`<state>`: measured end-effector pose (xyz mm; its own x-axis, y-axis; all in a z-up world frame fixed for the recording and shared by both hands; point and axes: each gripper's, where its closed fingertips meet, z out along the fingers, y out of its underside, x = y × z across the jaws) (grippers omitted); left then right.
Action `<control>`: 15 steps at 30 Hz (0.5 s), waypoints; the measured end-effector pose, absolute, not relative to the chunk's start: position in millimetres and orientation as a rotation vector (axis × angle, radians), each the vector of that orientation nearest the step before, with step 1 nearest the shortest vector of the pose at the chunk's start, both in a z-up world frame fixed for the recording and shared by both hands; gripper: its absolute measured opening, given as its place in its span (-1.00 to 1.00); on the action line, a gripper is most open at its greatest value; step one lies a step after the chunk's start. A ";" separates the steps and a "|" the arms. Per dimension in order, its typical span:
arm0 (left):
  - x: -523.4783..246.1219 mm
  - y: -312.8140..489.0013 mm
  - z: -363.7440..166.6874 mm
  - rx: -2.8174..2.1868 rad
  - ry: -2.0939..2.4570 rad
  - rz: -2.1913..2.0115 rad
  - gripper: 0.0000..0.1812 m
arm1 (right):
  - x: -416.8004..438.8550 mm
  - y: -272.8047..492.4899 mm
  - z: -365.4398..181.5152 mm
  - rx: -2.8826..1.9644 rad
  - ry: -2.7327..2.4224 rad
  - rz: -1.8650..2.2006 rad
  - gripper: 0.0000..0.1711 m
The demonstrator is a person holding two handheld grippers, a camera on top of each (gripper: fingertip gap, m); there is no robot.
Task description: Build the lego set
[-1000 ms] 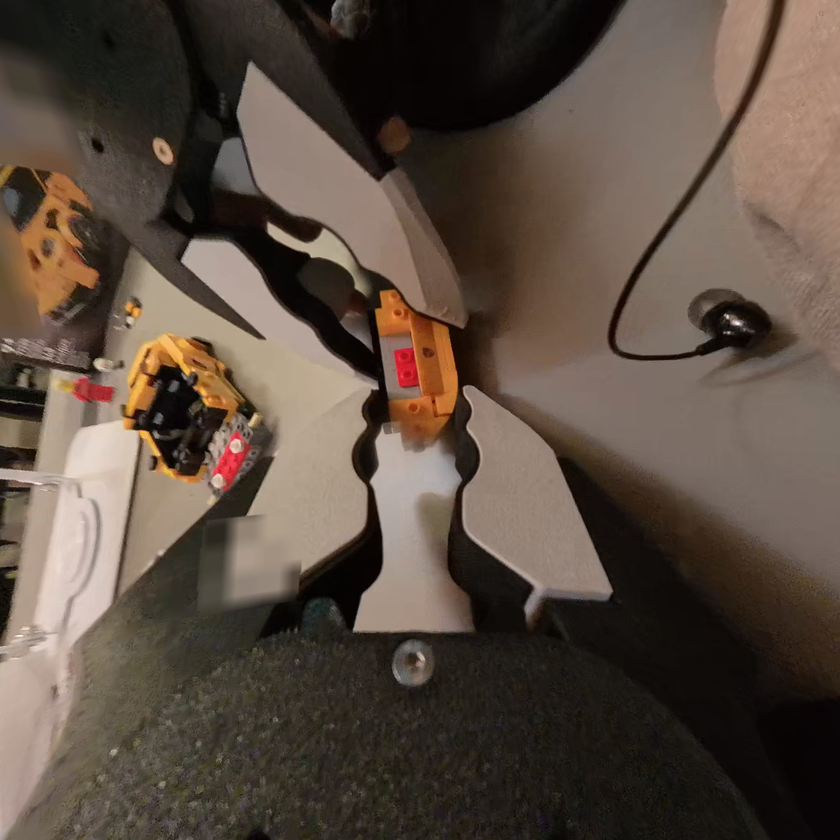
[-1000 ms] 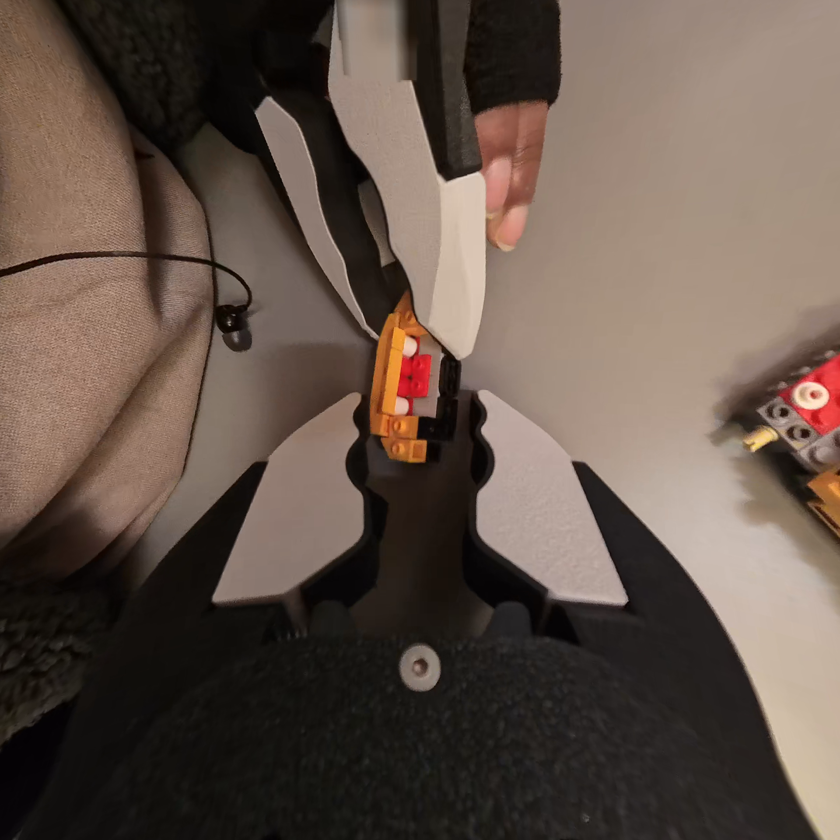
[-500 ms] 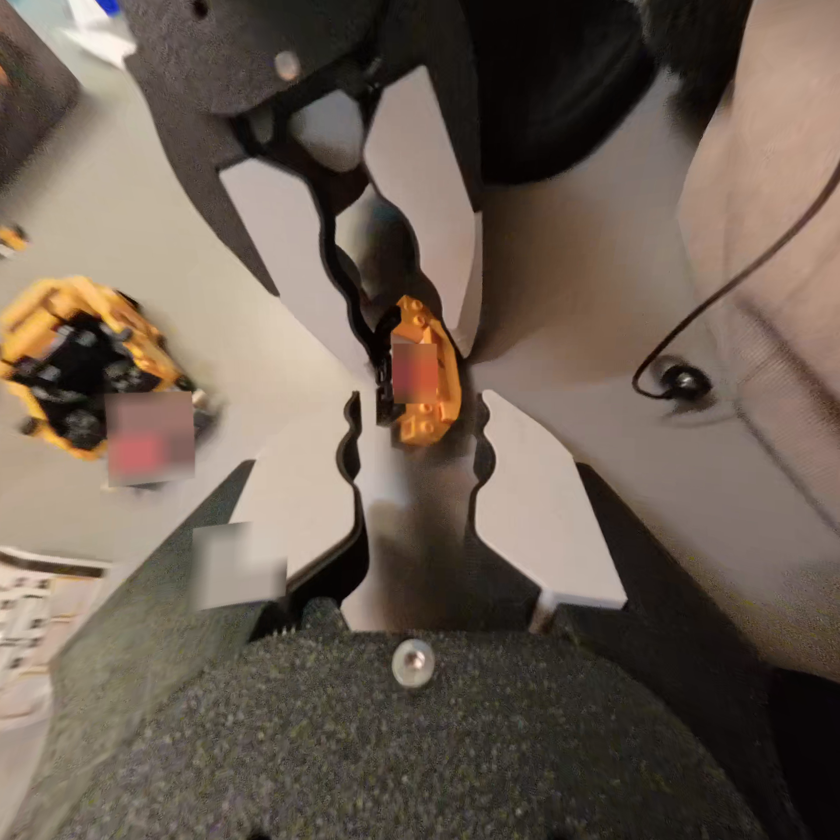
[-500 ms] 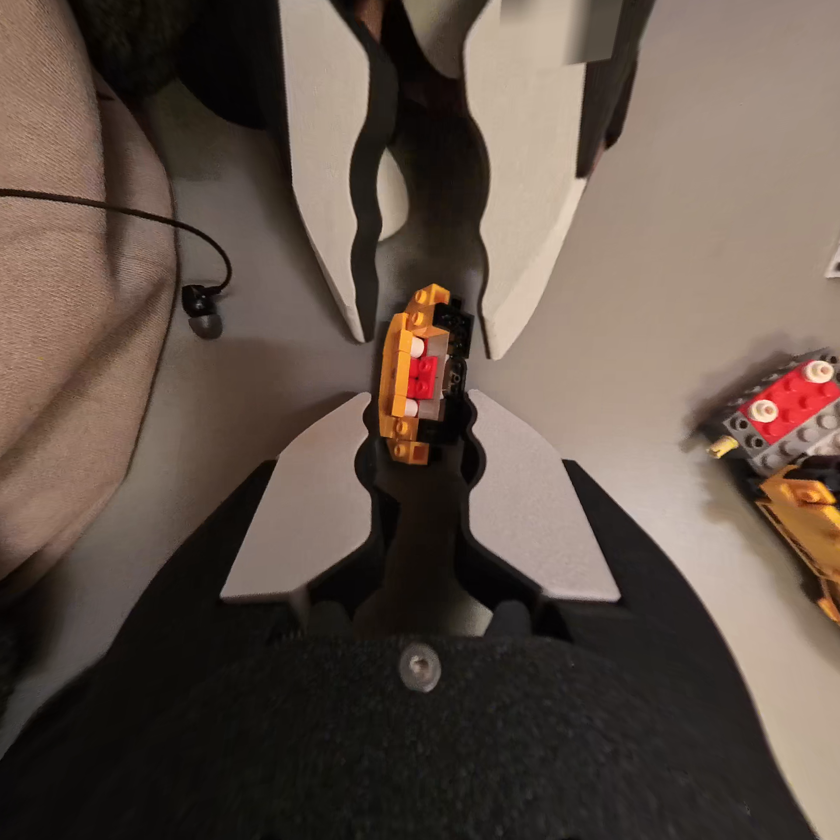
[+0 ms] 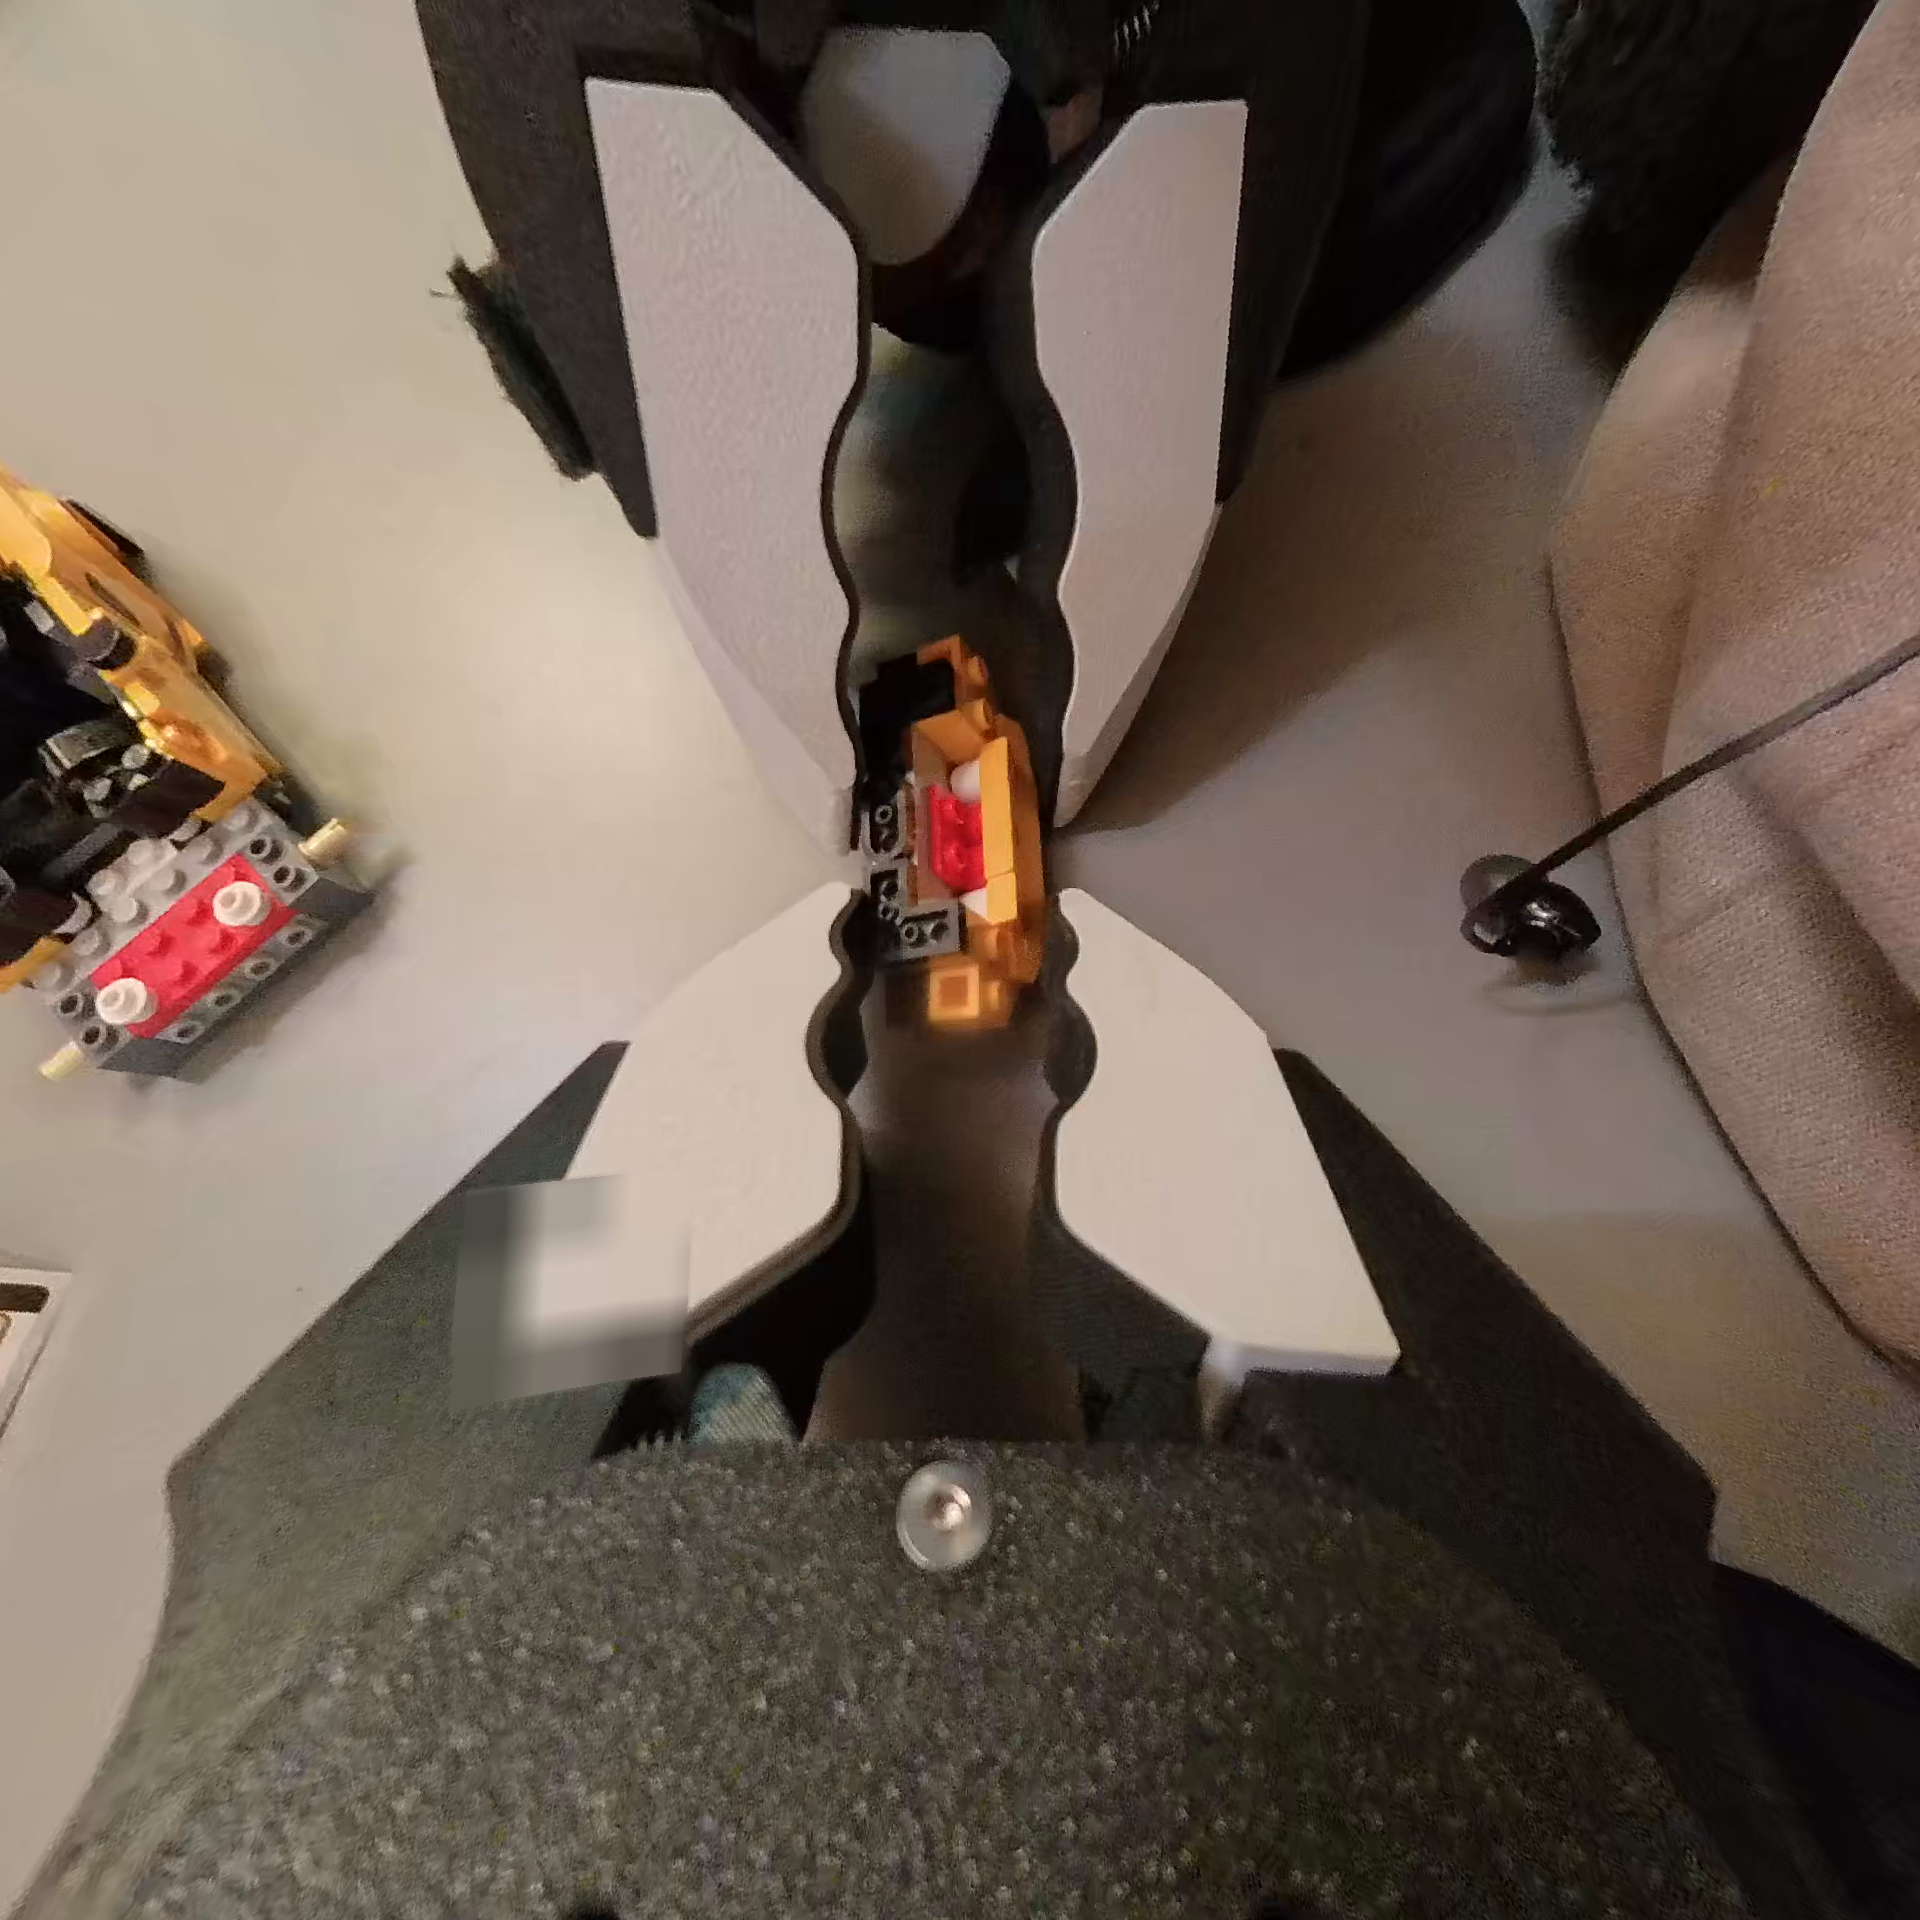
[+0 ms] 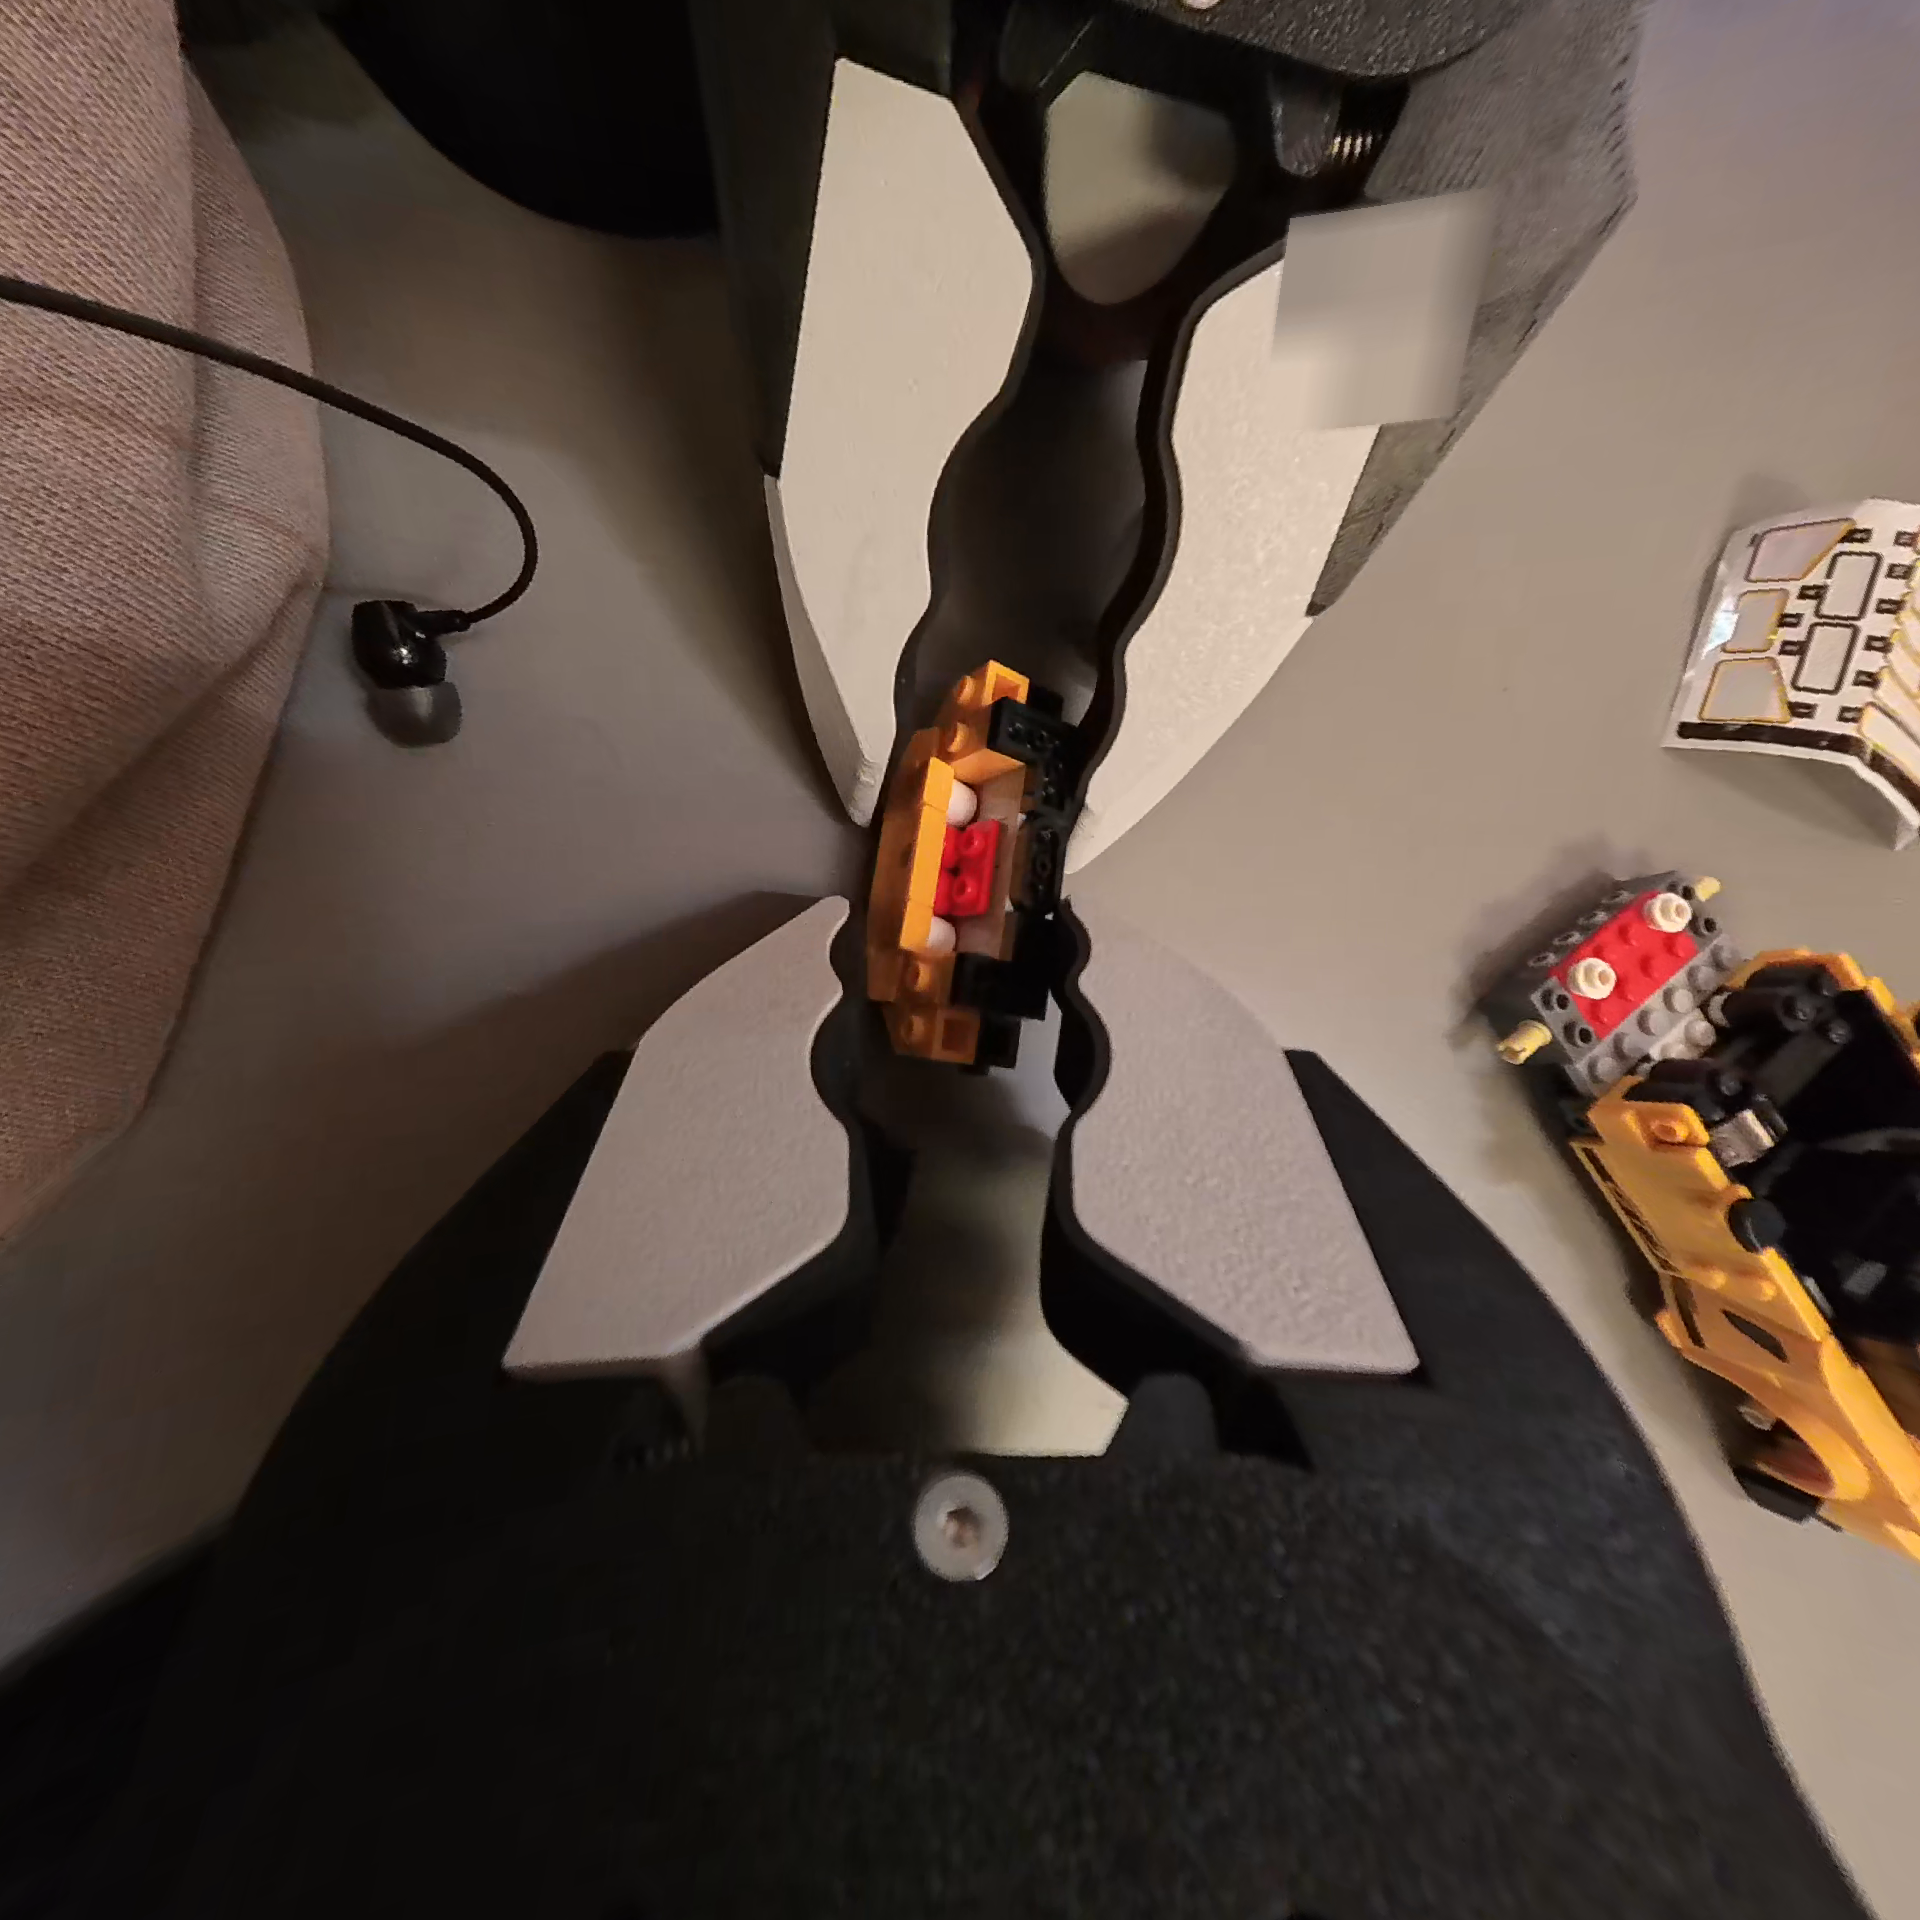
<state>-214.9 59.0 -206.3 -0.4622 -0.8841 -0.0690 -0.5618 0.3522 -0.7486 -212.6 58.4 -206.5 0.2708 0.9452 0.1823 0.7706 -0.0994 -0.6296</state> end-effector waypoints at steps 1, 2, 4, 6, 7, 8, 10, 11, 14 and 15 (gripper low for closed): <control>-214.9 59.1 -206.3 -1.258 2.151 -0.914 -0.65 | -212.3 57.5 -206.4 -1.922 -1.540 0.358 -0.61; -214.7 59.1 -206.3 -1.255 2.150 -0.906 -0.65 | -212.1 56.7 -206.3 -1.928 -1.536 0.358 -0.60; -214.0 59.0 -205.8 -1.234 2.146 -0.879 -0.65 | -210.4 53.7 -206.2 -1.960 -1.532 0.377 -0.60; -213.6 58.8 -205.6 -1.223 2.142 -0.862 -0.65 | -209.3 50.1 -202.8 -2.013 -1.491 0.462 -0.58; -213.6 58.9 -205.7 -1.227 2.141 -0.863 -0.65 | -209.9 49.4 -199.7 -2.032 -1.459 0.509 -0.58; -213.6 58.9 -205.6 -1.221 2.141 -0.858 -0.65 | -209.5 49.1 -198.3 -2.051 -1.448 0.529 -0.59; -213.1 58.4 -204.8 -1.181 2.142 -0.829 -0.65 | -207.0 48.9 -202.8 -2.064 -1.483 0.485 -0.61; -213.0 58.2 -204.6 -1.175 2.141 -0.822 -0.66 | -207.8 46.1 -205.3 -2.067 -1.504 0.480 -0.67; -213.2 57.6 -204.6 -1.174 2.140 -0.828 -0.66 | -209.0 42.1 -207.5 -2.070 -1.507 0.503 -0.69; -213.1 57.5 -204.6 -1.173 2.140 -0.830 -0.66 | -208.9 40.9 -207.4 -2.065 -1.510 0.501 -0.70</control>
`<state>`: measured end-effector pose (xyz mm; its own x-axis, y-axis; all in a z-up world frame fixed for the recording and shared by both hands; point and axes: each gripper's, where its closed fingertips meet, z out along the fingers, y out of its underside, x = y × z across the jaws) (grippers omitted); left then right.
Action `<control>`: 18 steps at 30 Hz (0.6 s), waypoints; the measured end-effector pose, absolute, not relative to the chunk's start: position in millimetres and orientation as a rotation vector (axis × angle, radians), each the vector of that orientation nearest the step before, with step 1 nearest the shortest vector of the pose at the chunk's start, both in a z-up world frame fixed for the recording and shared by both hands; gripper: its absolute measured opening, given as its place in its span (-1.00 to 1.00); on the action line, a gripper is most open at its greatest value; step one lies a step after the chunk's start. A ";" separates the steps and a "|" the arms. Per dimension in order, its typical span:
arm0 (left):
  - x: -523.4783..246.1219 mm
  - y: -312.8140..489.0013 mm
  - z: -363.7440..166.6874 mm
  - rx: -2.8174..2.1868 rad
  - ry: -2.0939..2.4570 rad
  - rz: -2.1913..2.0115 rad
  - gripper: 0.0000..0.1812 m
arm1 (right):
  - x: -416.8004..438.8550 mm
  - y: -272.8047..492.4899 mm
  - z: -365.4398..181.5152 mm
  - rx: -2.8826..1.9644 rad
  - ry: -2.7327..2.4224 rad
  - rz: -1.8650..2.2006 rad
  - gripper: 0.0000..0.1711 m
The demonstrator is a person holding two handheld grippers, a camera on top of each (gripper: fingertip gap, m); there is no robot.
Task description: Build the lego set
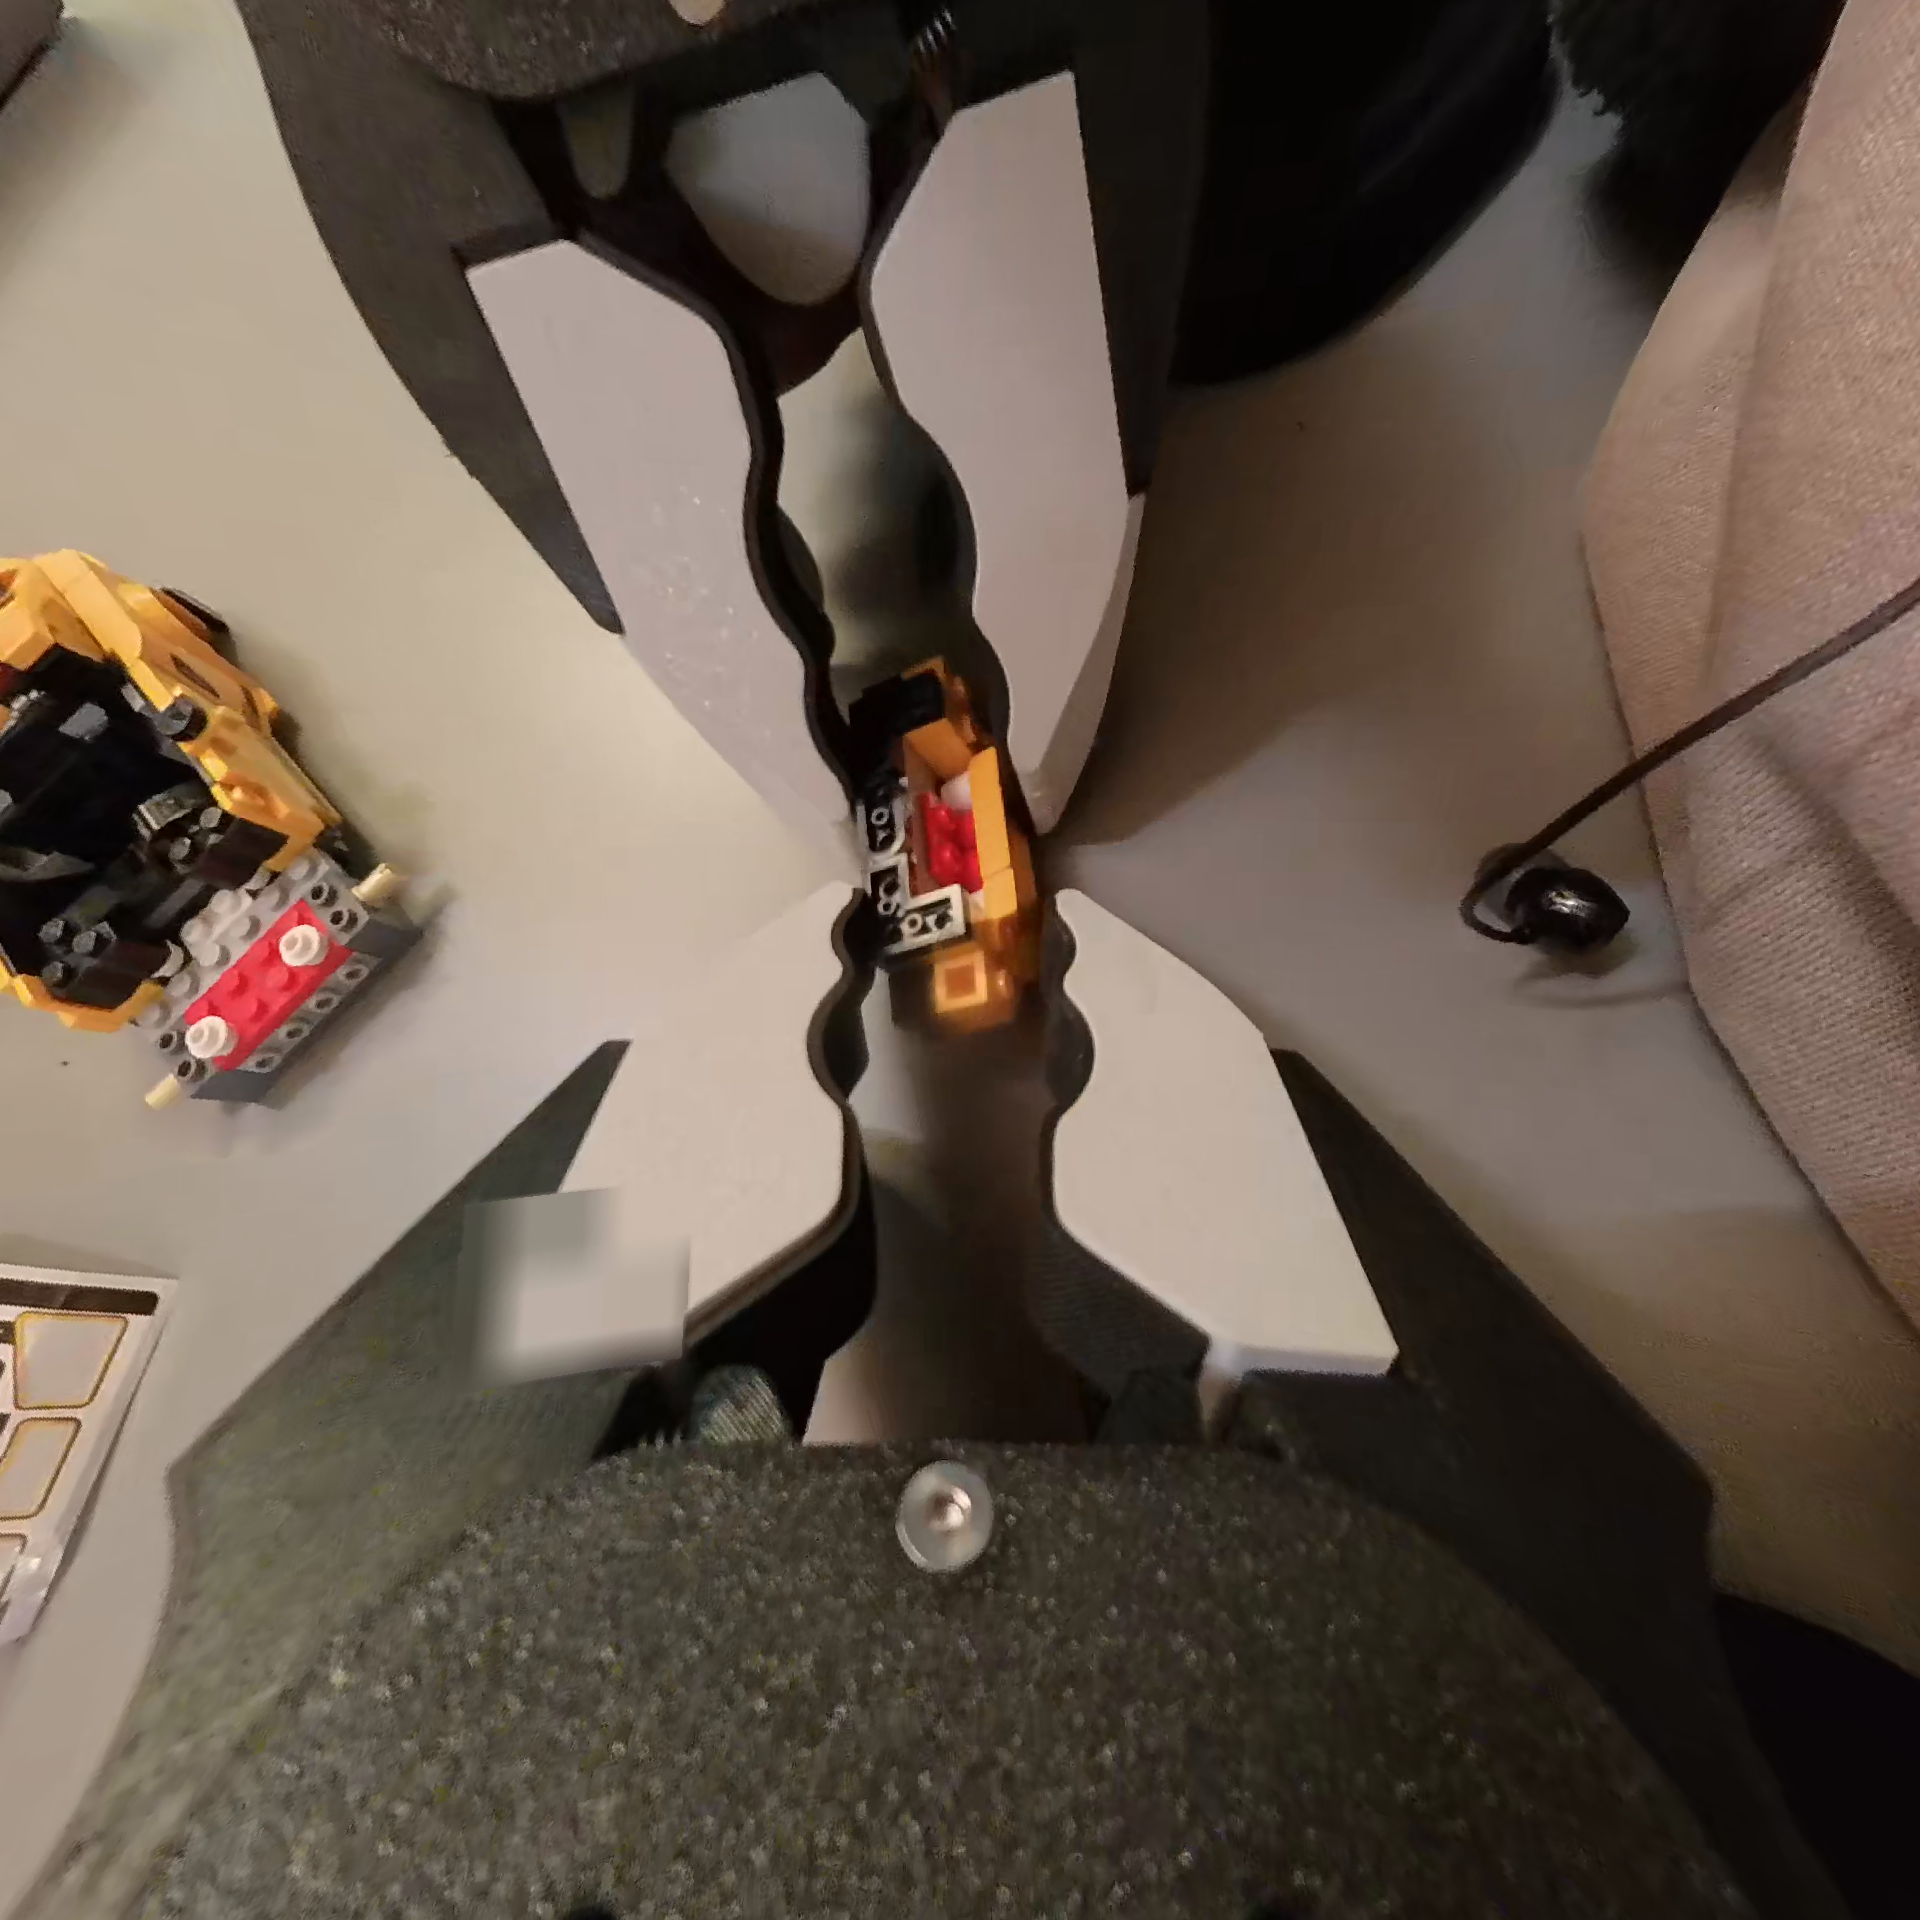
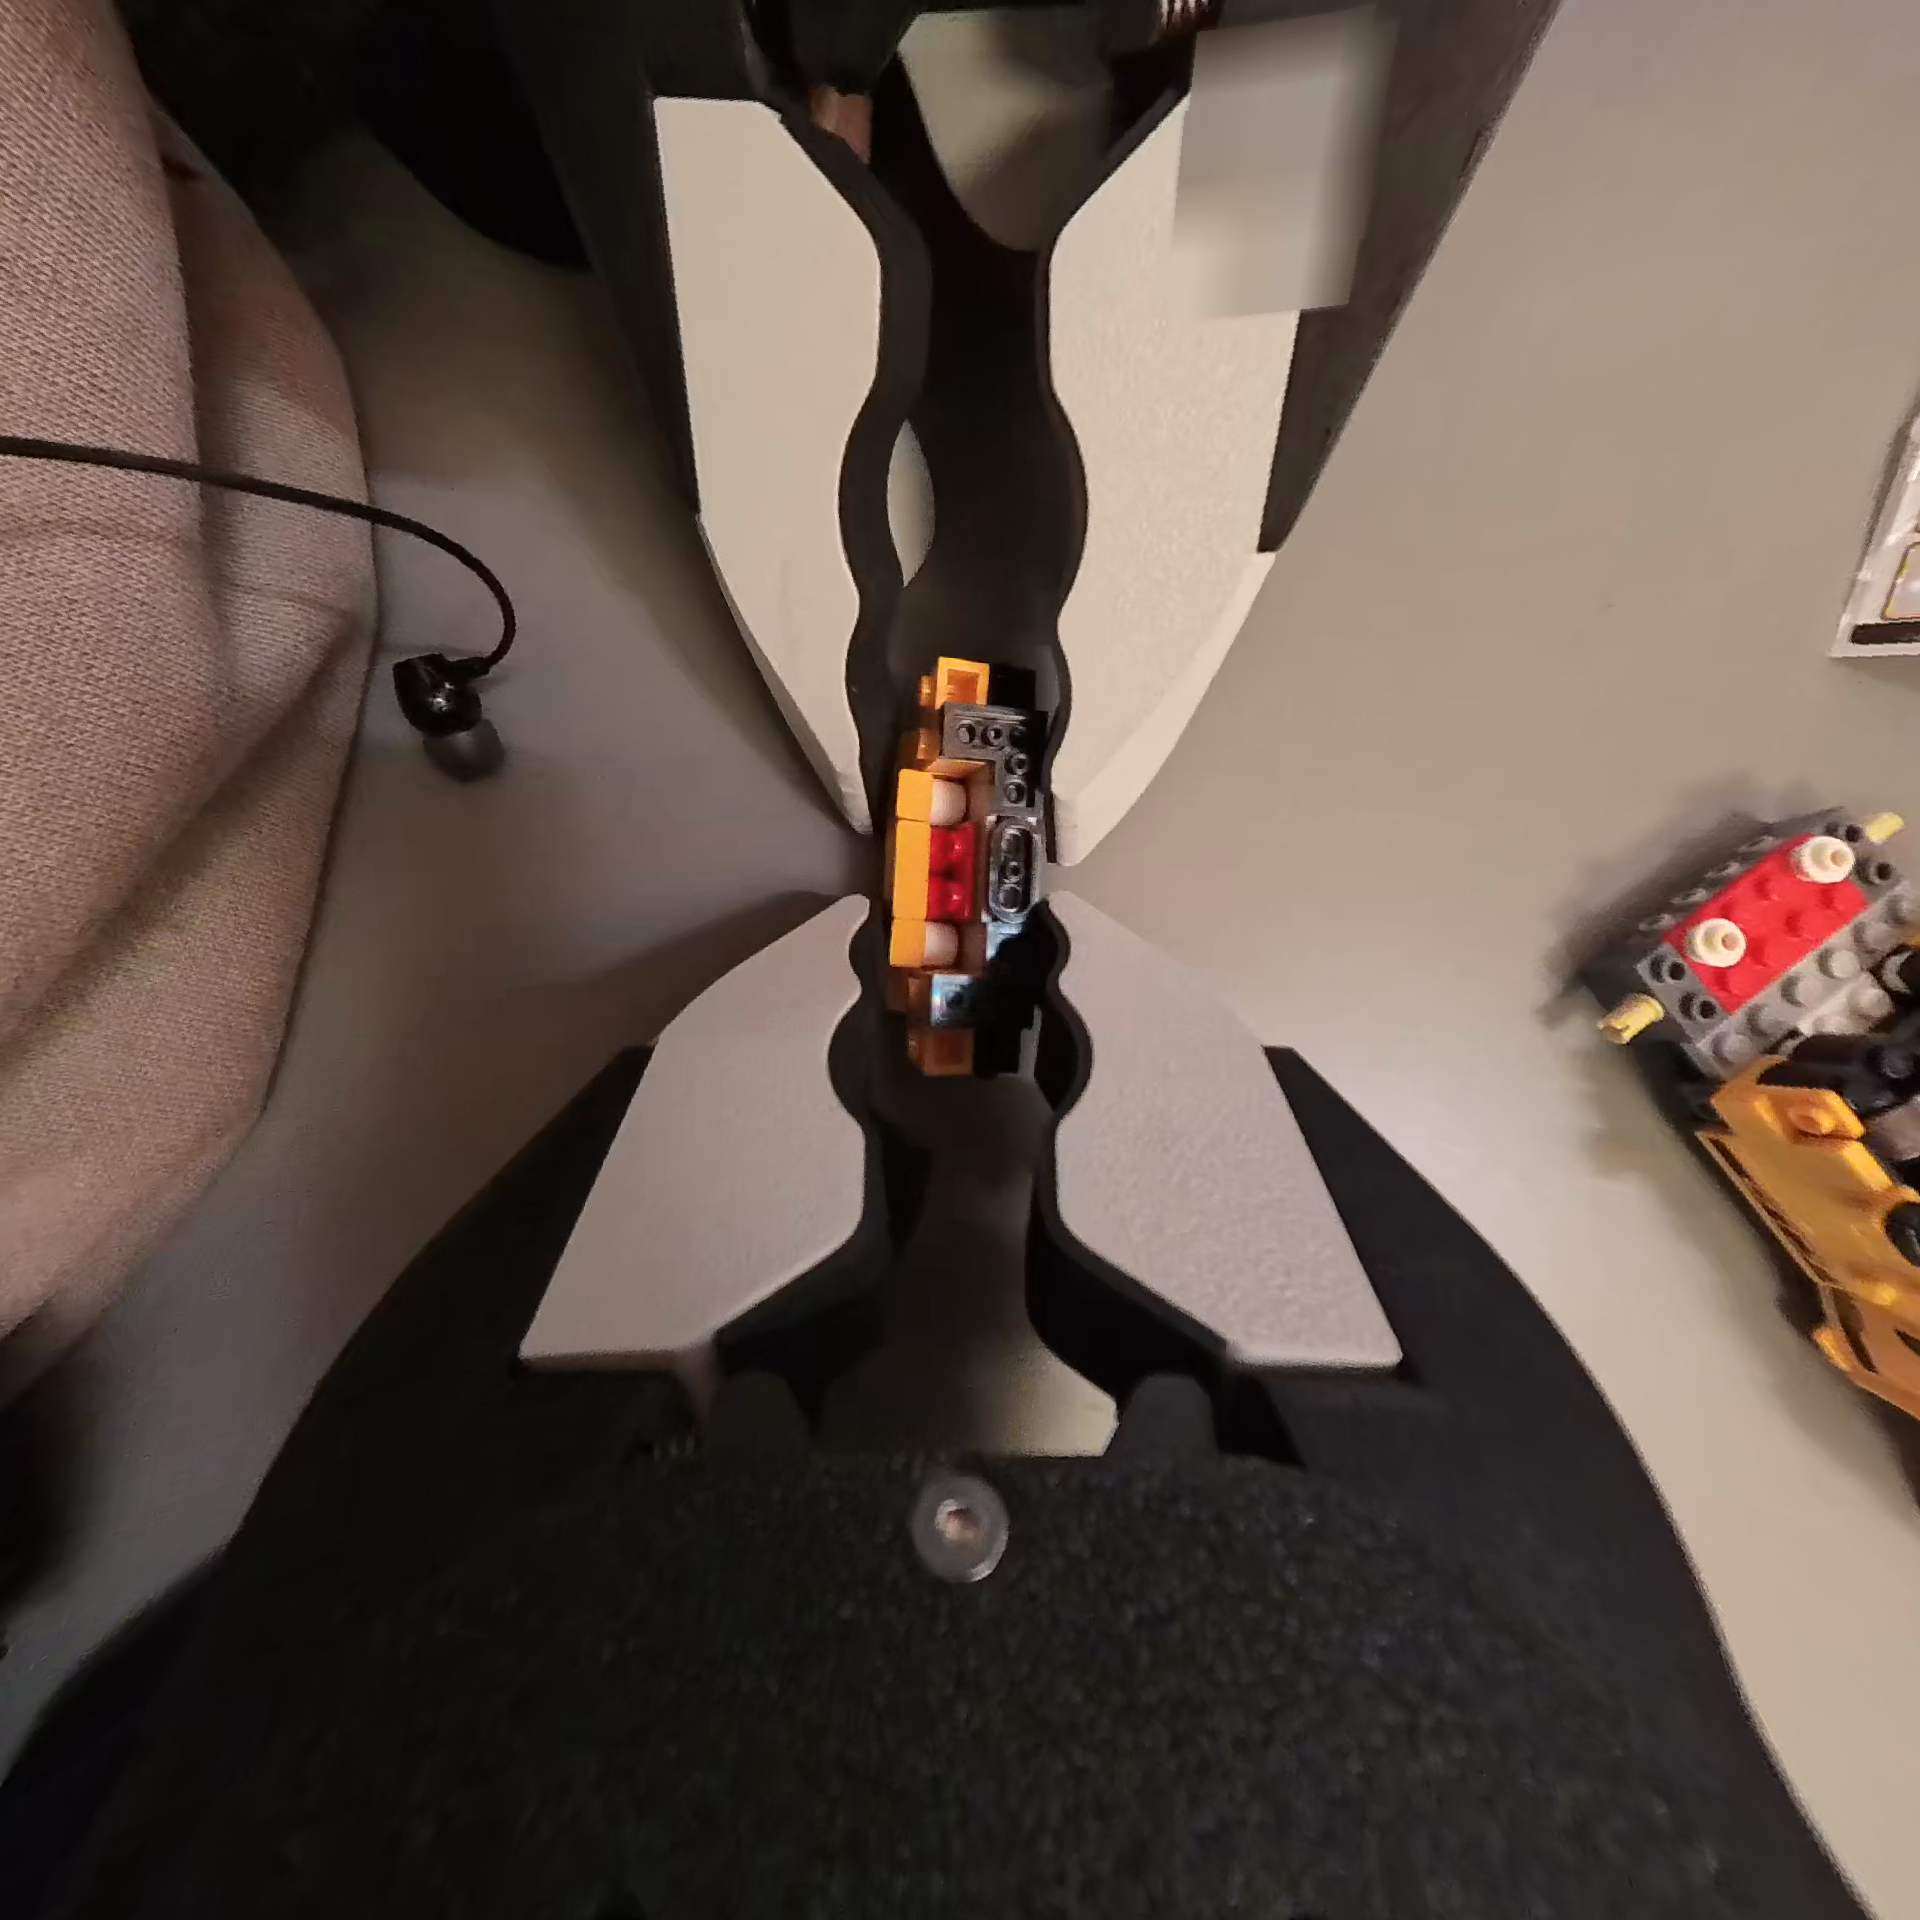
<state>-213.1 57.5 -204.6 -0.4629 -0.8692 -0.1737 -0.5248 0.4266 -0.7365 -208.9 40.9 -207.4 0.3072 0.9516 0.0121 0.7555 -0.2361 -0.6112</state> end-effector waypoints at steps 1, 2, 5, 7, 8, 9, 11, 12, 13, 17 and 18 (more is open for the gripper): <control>-213.1 57.4 -204.6 -1.173 2.140 -0.832 -0.67 | -208.7 39.9 -207.3 -2.055 -1.515 0.485 -0.70; -213.1 57.1 -204.6 -1.176 2.140 -0.838 -0.67 | -208.2 39.3 -206.9 -2.044 -1.522 0.461 -0.70; -214.0 55.5 -204.1 -1.194 2.141 -0.884 -0.70 | -208.5 36.9 -205.4 -2.014 -1.529 0.405 -0.72; -215.9 52.0 -201.7 -1.220 2.145 -0.967 -0.71 | -209.0 36.8 -203.6 -1.975 -1.552 0.349 -0.72; -216.2 51.4 -201.2 -1.238 2.146 -0.989 -0.70 | -209.1 36.7 -202.7 -1.975 -1.546 0.344 -0.72; -215.6 51.8 -201.0 -1.250 2.141 -0.997 -0.70 | -208.8 36.6 -202.2 -1.979 -1.535 0.354 -0.72; -214.3 53.4 -201.4 -1.241 2.138 -0.972 -0.73 | -208.6 36.6 -202.0 -1.978 -1.518 0.363 -0.72; -214.3 53.8 -201.5 -1.233 2.139 -0.959 -0.74 | -208.6 36.5 -202.0 -1.974 -1.514 0.359 -0.72; -214.5 54.0 -201.7 -1.225 2.140 -0.951 -0.74 | -208.7 36.4 -202.0 -1.973 -1.511 0.357 -0.72; -215.4 53.7 -203.2 -1.227 2.147 -0.952 -0.74 | -209.1 35.8 -202.3 -1.972 -1.509 0.356 -0.72; -215.6 53.4 -203.4 -1.225 2.146 -0.951 -0.74 | -209.1 35.8 -202.4 -1.967 -1.507 0.353 -0.72</control>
